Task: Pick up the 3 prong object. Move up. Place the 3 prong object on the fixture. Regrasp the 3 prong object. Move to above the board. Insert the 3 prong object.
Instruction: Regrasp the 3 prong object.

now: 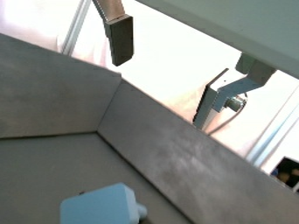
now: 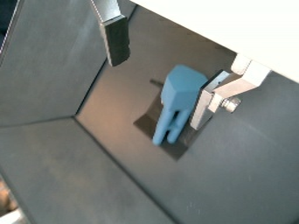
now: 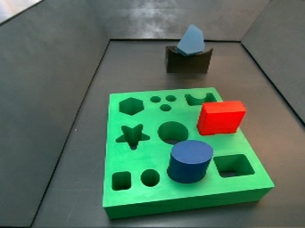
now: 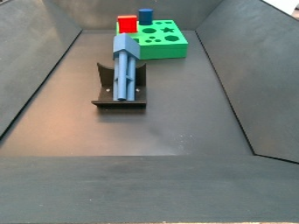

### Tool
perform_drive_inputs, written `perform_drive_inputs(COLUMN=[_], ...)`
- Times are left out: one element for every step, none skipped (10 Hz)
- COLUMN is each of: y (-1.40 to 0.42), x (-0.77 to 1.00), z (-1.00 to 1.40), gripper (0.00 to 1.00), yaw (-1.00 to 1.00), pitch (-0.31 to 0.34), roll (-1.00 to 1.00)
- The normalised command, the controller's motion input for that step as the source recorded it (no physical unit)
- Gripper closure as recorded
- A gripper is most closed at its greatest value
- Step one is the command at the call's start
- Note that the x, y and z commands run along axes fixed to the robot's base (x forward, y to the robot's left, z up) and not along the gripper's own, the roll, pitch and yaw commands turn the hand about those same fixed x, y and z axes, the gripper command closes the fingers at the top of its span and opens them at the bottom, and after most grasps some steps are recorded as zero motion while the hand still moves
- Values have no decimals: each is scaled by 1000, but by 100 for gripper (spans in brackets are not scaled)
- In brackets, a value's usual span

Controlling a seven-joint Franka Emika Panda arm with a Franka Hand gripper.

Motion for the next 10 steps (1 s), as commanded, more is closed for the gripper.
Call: perform_drive_inputs(y=[-71,-72,-64,-57,-59,-63,-61,-60,-60,-60], x=[554,623,670,707,711,709,710,708,703,696], z=[-26,-25,-18,-14,-15,-20,-22,-23,-26,-31], gripper=[0,0,0,0,0,0,0,0,0,0], yaw=[322,307,290,254,233,188,149,125,104,89], pitch=[150,92,56,9,-7,-15,-16,-13,-7,3], roll=[590,396,278,208,199,195,194,192,187,179])
